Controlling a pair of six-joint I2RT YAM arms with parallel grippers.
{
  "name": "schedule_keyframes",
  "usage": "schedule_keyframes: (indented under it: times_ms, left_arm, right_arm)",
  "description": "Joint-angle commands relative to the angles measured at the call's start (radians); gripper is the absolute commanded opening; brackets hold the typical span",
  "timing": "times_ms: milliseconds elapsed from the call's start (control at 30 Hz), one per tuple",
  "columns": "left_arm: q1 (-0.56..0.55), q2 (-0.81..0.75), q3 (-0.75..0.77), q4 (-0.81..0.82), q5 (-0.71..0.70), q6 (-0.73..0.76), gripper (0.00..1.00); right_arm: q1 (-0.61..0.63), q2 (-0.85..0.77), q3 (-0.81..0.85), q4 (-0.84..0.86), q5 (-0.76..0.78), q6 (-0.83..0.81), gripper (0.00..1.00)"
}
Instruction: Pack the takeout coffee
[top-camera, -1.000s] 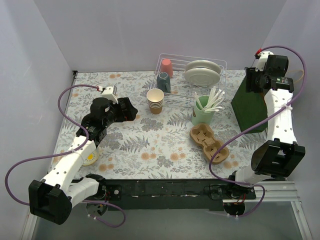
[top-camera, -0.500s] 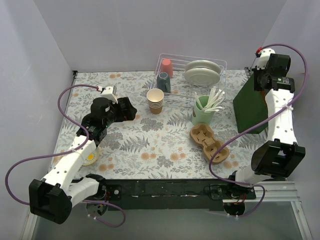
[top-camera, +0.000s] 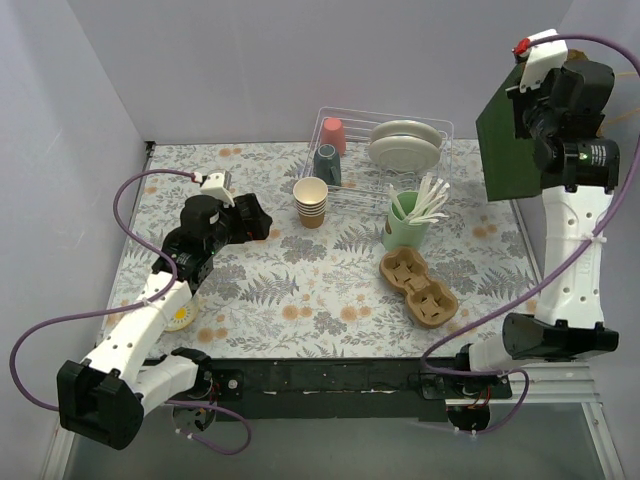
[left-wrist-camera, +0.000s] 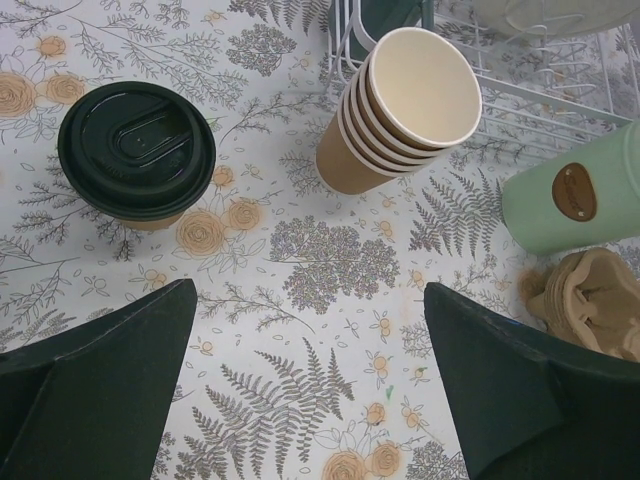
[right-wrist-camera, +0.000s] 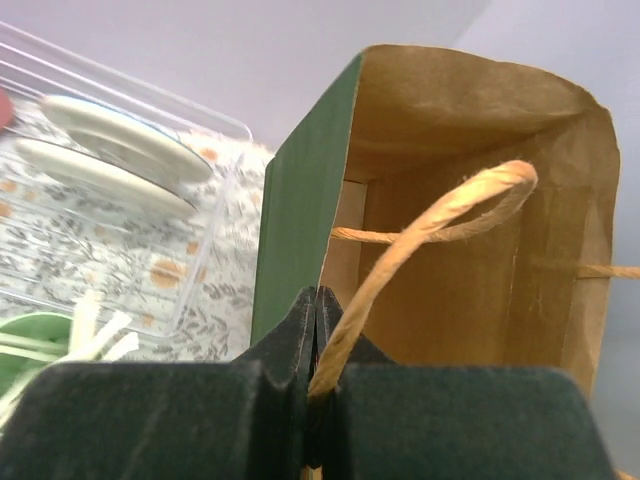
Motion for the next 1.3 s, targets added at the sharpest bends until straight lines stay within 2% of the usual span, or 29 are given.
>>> schedule_keyframes:
  times_ms: [0,133,267,400,467,600,700,733,800,833,867,933,1067,1267]
  left_arm:
    - [0.002,-0.041,0.032,-0.001,-0.018,0.006,0.98]
    - [0.002,-0.03,0.105,-0.071,-0.015,-0.012,0.98]
    - [0.002,-0.042,0.186,-0.123,-0.019,-0.058,0.98]
    - [0.003,-0.021,0.298,-0.246,-0.087,-0.083,0.98]
    - [0.003,0.002,0.363,-0.306,-0.149,-0.09,0.98]
    - [0.002,0.031,0.489,-0.418,-0.235,-0.115,0.98]
    - [0.002,0.041,0.523,-0.455,-0.278,-0.124,0.98]
    - [0.003,0.045,0.545,-0.467,-0.289,-0.127,0.98]
    - [0.002,0.073,0.562,-0.502,-0.336,-0.136,0.98]
    - [0.002,0.083,0.581,-0.517,-0.35,-0.148,0.98]
    - [0.002,0.1,0.585,-0.528,-0.344,-0.164,0.98]
    - [0.002,0.11,0.579,-0.541,-0.338,-0.175,0.98]
    - [0.002,0.099,0.549,-0.548,-0.401,-0.185,0.98]
    - [0.003,0.114,0.553,-0.559,-0.458,-0.178,0.98]
  right_arm:
    - [0.12,-0.092,0.101,0.041,-0.062,-0.077,0.01]
    - [0.204,-0.15,0.116,0.095,-0.175,-0.062,0.01]
    - [0.237,-0.191,0.108,0.153,-0.351,-0.012,0.01]
    - [0.283,-0.176,0.137,0.195,-0.459,0.055,0.01]
    - [0.353,-0.144,0.174,0.16,-0.473,0.052,0.01]
    - [0.488,-0.138,0.171,0.132,-0.424,0.05,0.01]
    - [0.602,-0.167,0.081,0.135,-0.396,0.039,0.01]
    - [0.676,-0.173,0.062,0.123,-0.38,0.033,0.01]
    - [0.77,-0.175,0.015,0.101,-0.294,0.012,0.01]
    - [0.868,-0.17,0.007,0.071,-0.254,0.003,0.01]
    - [0.916,-0.167,-0.002,0.052,-0.169,-0.002,0.01]
    - [1.025,-0.152,-0.011,-0.001,-0.099,-0.014,0.01]
    - [1.139,-0.138,-0.047,-0.049,0.042,-0.01,0.01]
    - [1.209,-0.152,-0.197,-0.026,0.055,-0.008,0.01]
